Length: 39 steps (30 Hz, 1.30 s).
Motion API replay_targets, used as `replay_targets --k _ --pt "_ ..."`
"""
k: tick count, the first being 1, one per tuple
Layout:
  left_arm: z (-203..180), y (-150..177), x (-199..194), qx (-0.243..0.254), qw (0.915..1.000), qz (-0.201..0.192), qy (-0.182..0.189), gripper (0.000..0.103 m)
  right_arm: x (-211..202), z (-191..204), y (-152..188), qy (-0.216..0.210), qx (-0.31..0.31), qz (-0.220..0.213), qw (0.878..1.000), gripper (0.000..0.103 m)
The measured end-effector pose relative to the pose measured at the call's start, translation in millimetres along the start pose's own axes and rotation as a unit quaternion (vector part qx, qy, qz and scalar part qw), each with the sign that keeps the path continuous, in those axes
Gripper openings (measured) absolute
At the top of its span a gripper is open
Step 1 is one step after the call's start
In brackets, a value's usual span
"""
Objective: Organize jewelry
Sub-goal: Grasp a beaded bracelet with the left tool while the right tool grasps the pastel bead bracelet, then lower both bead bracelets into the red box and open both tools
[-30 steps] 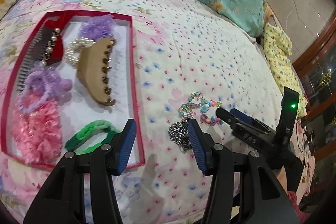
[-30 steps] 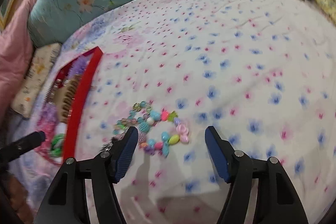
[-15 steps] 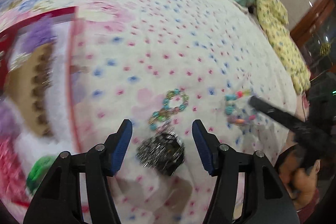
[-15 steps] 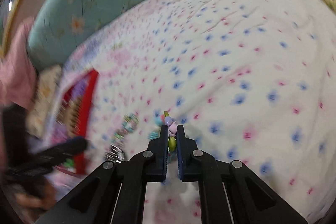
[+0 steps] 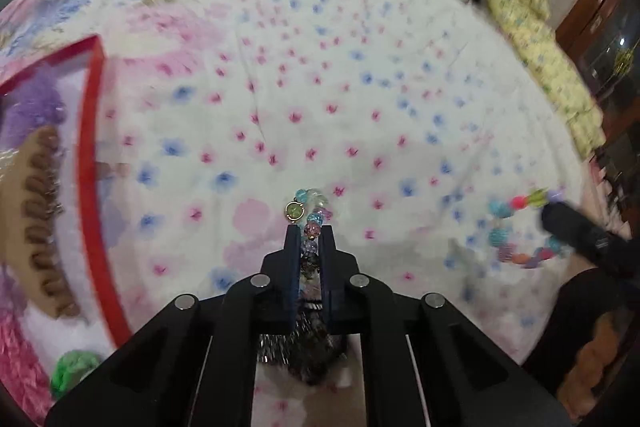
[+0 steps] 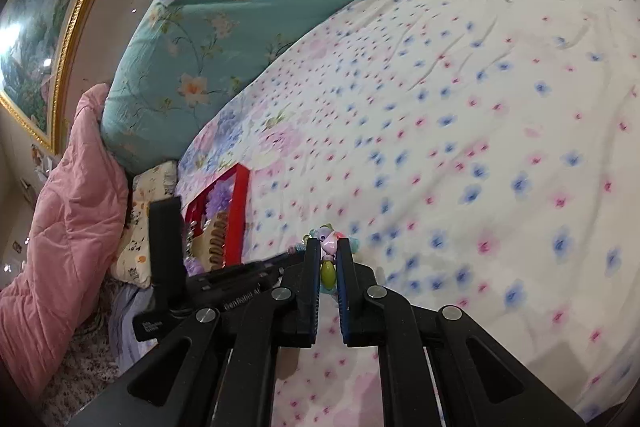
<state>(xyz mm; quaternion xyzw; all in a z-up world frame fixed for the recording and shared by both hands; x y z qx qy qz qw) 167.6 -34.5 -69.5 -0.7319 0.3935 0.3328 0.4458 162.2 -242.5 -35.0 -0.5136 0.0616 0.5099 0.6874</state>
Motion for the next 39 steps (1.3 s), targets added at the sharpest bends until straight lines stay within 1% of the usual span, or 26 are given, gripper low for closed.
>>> replay_targets --k 6,10,15,18,26,28,33,39 --pt "18.7 11.3 -61.6 -0.035 0.9977 -0.050 0.027 0.007 -5.1 22.1 2.1 -0.016 -0.017 -0.005 1.000 0.007" --pt "42.7 21.3 -99.2 -0.075 0.9930 -0.079 0.046 0.007 -9.6 37.9 3.5 -0.025 -0.027 -0.009 0.999 0.007" --pt "67.5 35.0 -127.9 -0.110 0.9870 -0.098 0.065 0.007 -11.2 57.4 8.9 -0.034 -0.041 -0.007 0.999 0.007" --pt "79.7 46.7 -143.9 -0.120 0.9845 -0.111 0.065 0.007 -10.0 70.6 12.5 -0.040 -0.050 -0.005 0.998 0.007" --pt "111.0 68.6 -176.8 -0.154 0.9753 -0.142 0.069 0.007 -1.6 107.2 20.3 -0.062 -0.078 0.010 0.995 0.007" --pt "120.6 71.7 -181.3 -0.165 0.9725 -0.146 0.076 0.007 2.8 116.1 22.7 -0.068 -0.084 0.014 0.994 0.007" --pt "140.5 76.5 -188.3 -0.183 0.9678 -0.160 0.067 0.007 15.5 134.7 28.4 -0.083 -0.094 0.028 0.992 0.007" --pt "163.1 77.9 -194.9 -0.199 0.9628 -0.172 0.063 0.007 31.4 158.0 26.7 -0.098 -0.111 0.038 0.988 0.007"
Point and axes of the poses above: each gripper's, at about its wrist camera, not at the fingertips, and x roughly the way its jaws point, z to its left, y to its underside, the point moved 2 cm from there along x, roughly the way its jaws point, and after that the axes turned 14 degrees about -x, right-handed, at the moved point
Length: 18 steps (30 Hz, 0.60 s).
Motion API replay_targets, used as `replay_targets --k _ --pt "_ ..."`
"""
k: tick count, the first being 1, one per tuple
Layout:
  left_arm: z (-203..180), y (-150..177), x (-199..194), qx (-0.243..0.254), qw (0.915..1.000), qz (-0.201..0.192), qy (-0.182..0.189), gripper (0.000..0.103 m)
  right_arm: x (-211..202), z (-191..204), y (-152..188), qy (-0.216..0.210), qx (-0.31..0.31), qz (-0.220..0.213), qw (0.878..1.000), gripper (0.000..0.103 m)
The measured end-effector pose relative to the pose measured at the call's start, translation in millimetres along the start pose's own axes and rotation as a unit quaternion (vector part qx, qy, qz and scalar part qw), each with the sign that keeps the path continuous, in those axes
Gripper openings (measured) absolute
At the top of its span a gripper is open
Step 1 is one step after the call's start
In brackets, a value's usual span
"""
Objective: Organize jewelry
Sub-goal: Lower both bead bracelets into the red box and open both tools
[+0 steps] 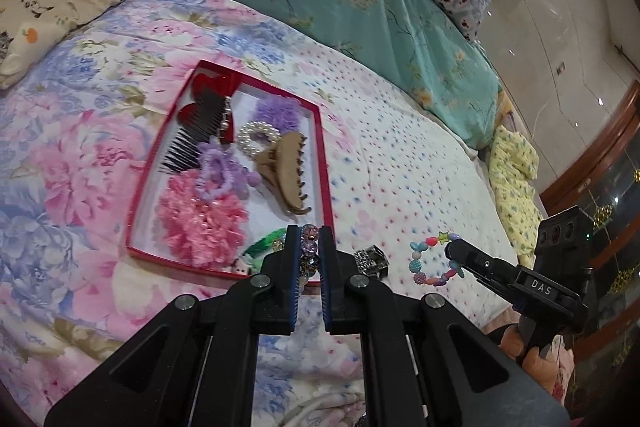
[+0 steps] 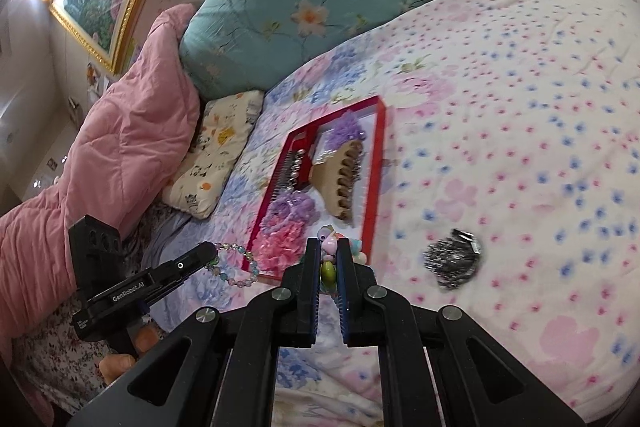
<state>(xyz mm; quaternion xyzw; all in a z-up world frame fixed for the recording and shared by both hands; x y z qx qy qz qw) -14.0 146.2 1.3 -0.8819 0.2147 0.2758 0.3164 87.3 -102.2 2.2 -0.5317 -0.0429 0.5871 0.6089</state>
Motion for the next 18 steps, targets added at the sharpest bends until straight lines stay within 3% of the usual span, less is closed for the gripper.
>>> replay_targets --k 8,15,18 --pt "20.9 -9.7 1.1 -0.021 0.9997 -0.007 -0.010 0.007 39.4 21.8 -8.9 -0.013 -0.028 0.022 0.999 0.007" --pt "32.1 -17.5 19.2 -0.045 0.9987 0.019 0.016 0.007 76.0 32.1 -13.0 -0.026 -0.035 0.045 0.998 0.007" --pt "33.3 -21.0 28.1 -0.044 0.9987 0.023 0.011 0.007 93.4 37.6 -14.3 -0.041 -0.034 0.056 0.997 0.007"
Point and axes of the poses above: each gripper's, at about its wrist camera, not at the fingertips, and x roughly the way its jaws point, z to its left, y to its underside, the point moved 2 cm from there along x, roughly the way its jaws point, and after that the axes turned 14 degrees about -x, right-handed, at the moved point
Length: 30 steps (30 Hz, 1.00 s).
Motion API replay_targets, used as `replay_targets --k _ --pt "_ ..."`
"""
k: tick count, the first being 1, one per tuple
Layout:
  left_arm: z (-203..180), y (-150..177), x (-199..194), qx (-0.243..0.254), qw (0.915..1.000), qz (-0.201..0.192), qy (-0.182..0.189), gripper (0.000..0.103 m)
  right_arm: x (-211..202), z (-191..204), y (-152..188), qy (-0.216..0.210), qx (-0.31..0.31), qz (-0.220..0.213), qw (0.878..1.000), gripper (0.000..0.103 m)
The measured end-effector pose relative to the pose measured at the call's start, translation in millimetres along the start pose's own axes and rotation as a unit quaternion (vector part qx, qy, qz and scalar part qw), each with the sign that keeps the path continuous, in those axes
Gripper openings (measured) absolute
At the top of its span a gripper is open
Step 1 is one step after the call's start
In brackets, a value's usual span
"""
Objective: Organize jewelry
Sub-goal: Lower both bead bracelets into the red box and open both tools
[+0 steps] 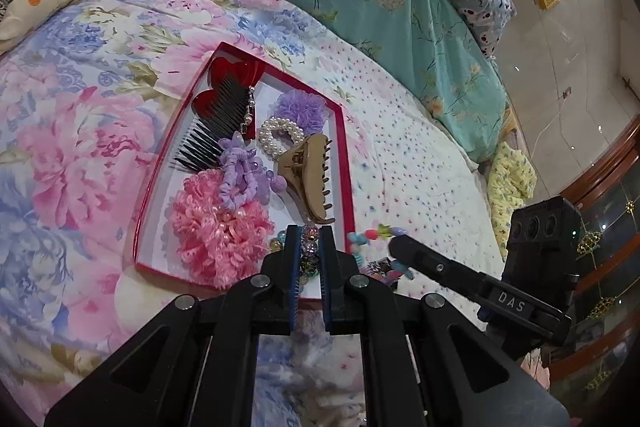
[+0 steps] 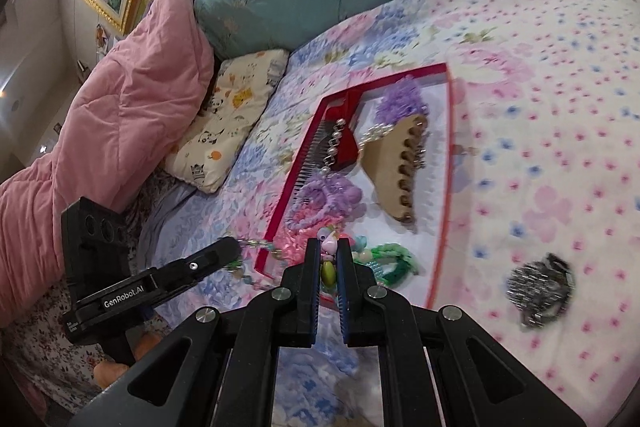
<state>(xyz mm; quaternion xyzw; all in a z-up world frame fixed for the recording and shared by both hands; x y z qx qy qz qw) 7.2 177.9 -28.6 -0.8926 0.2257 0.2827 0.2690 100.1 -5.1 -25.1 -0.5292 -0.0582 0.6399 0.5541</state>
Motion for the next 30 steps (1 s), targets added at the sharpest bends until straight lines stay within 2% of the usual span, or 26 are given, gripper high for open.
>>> replay_targets --k 5,10,16,17,23,30 --pt "19.2 -8.4 20.0 -0.005 0.9993 0.002 -0.038 0.007 31.6 -6.0 2.6 -0.005 0.003 0.027 1.000 0.007" --pt "42.1 -12.0 30.9 -0.019 0.9980 0.005 -0.060 0.007 55.3 -29.8 8.9 0.019 0.018 0.047 0.999 0.007" --pt "51.1 -9.3 37.8 -0.023 0.9971 0.011 -0.071 0.007 62.7 -43.3 18.0 0.034 0.024 0.062 0.997 0.008" --pt "50.6 -8.9 37.5 -0.021 0.9970 0.010 -0.074 0.007 63.5 -43.4 19.1 0.035 0.022 0.063 0.997 0.011" --pt "51.3 -7.6 36.7 -0.018 0.9951 -0.002 -0.098 0.007 67.5 -41.4 21.7 0.059 0.005 0.065 0.996 0.012" --pt "49.1 -5.3 35.6 -0.009 0.9941 -0.005 -0.108 0.007 67.5 -42.3 21.8 0.058 0.006 0.064 0.996 0.012"
Point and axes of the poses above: each gripper's, at about its wrist camera, not at the fingertips, and x roughly the way its jaws point, z to its left, y to its underside, the point moved 2 cm from there along x, roughly the way its jaws point, and after that the axes turned 14 degrees about -x, right-handed, at the moved point
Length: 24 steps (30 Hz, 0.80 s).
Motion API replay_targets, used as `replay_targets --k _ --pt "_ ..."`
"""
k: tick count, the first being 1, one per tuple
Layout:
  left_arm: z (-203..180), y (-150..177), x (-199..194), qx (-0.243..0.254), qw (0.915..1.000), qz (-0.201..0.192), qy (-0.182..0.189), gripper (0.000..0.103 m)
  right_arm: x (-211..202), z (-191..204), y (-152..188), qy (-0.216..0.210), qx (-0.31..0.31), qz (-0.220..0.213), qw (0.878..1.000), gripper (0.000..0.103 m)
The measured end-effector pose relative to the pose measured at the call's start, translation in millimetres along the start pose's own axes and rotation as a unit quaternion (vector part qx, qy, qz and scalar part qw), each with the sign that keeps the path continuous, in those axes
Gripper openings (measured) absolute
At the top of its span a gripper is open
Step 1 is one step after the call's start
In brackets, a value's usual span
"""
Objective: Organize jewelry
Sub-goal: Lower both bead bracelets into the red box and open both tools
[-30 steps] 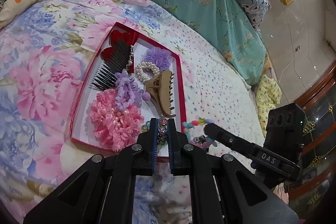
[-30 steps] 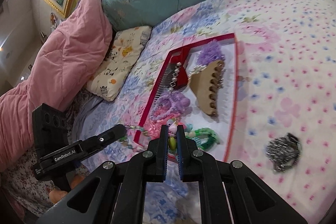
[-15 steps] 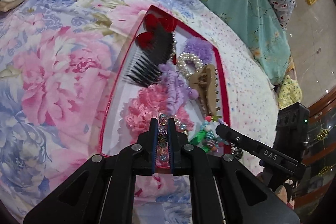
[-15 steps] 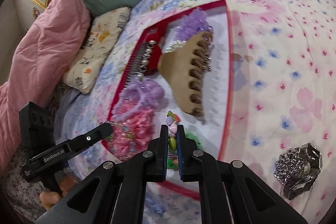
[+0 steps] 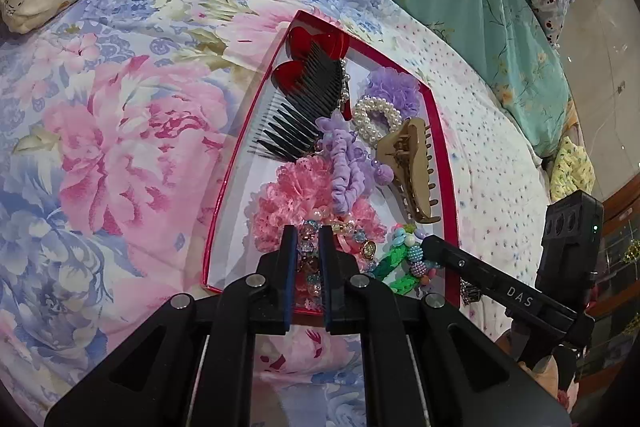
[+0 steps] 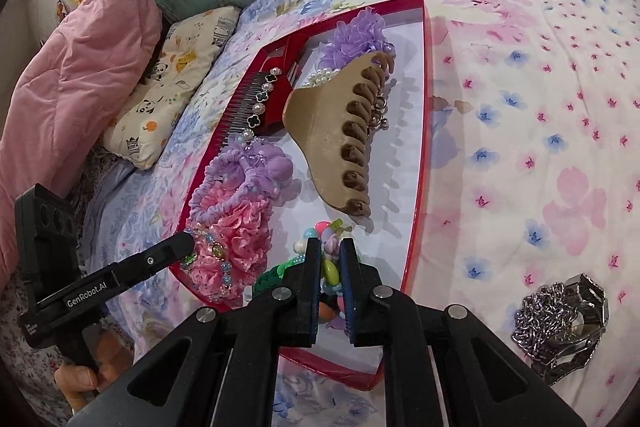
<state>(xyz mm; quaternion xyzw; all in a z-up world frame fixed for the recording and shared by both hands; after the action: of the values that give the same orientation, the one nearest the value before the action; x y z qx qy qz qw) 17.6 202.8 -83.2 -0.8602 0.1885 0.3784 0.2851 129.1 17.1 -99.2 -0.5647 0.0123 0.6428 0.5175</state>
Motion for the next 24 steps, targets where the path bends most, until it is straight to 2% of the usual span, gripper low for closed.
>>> replay_targets --k 6,9,11,16,21,23,24 --pt "-0.2 -0.1 1.5 -0.001 1.0000 0.001 -0.006 0.009 -0.5 -1.0 0.5 0.000 0.001 0.003 1.000 0.013" --pt "1.7 -0.6 0.0 -0.006 0.9999 -0.003 -0.009 0.026 -2.5 0.2 0.3 -0.002 0.003 0.003 1.000 0.018" --pt "2.3 -0.6 -2.2 -0.006 0.9999 -0.008 -0.010 0.037 -5.6 1.6 -0.8 -0.003 0.005 -0.004 1.000 0.033" --pt "3.9 0.6 -4.9 -0.010 0.9998 -0.012 -0.009 0.038 -16.4 6.7 -5.1 -0.002 0.001 -0.020 1.000 0.034" --pt "4.2 2.1 -11.8 -0.017 0.9997 -0.020 -0.002 0.038 -31.9 6.4 -6.5 -0.018 0.013 -0.043 0.999 0.037" --pt "5.0 2.8 -16.3 -0.026 0.9994 -0.023 0.007 0.051 -36.5 3.9 -6.7 -0.038 0.029 -0.055 0.997 0.043" --pt "5.0 3.0 -18.3 -0.030 0.9992 -0.025 0.012 0.054 -39.9 0.9 -6.3 -0.053 0.041 -0.063 0.996 0.044"
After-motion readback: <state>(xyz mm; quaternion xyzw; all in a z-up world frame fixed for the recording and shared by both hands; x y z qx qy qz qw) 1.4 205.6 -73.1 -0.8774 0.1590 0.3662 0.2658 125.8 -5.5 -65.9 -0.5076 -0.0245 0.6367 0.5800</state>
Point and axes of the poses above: each gripper's, at about its wrist camera, not at the fingertips, and x roughly the way its jaws point, z to its left, y to its underside, the point moved 2 cm from there along x, roughly the way its jaws point, and after that the axes turned 14 degrees about -x, right-handed, at the moved point
